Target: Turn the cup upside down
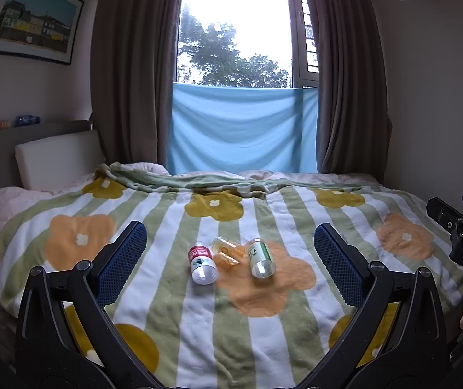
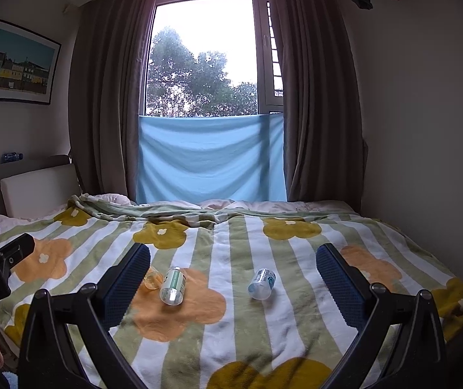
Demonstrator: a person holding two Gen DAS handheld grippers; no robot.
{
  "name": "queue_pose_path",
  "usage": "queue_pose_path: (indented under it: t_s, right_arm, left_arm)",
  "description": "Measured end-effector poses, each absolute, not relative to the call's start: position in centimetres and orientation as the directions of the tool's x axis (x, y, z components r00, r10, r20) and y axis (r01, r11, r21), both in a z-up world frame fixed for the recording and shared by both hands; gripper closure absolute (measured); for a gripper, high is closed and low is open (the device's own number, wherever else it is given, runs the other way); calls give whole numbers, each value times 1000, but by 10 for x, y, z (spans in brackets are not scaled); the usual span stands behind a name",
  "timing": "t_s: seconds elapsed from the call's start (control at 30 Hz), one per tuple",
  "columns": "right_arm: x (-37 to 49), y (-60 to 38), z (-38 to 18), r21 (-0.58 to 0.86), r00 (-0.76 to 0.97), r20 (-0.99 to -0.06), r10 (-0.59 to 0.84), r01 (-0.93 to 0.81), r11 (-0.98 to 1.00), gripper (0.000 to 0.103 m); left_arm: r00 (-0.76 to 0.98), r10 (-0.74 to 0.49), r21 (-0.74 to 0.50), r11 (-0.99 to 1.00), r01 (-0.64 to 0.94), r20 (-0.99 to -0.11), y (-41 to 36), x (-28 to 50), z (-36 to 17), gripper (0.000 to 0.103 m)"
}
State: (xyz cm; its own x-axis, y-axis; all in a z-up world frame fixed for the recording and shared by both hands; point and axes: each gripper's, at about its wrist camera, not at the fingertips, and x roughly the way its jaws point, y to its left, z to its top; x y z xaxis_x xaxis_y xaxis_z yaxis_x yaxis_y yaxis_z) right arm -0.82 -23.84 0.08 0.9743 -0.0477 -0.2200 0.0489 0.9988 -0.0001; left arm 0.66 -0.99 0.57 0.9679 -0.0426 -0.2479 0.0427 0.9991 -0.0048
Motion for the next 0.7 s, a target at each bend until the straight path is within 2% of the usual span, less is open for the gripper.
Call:
queue_pose_path:
  t_s: [0.7]
  right_arm:
    - [-9, -240, -1, 0, 973, -224, -52, 53, 999, 1]
  left_arm:
    - [966, -53, -18, 999, 50, -252, -7, 7, 3, 0]
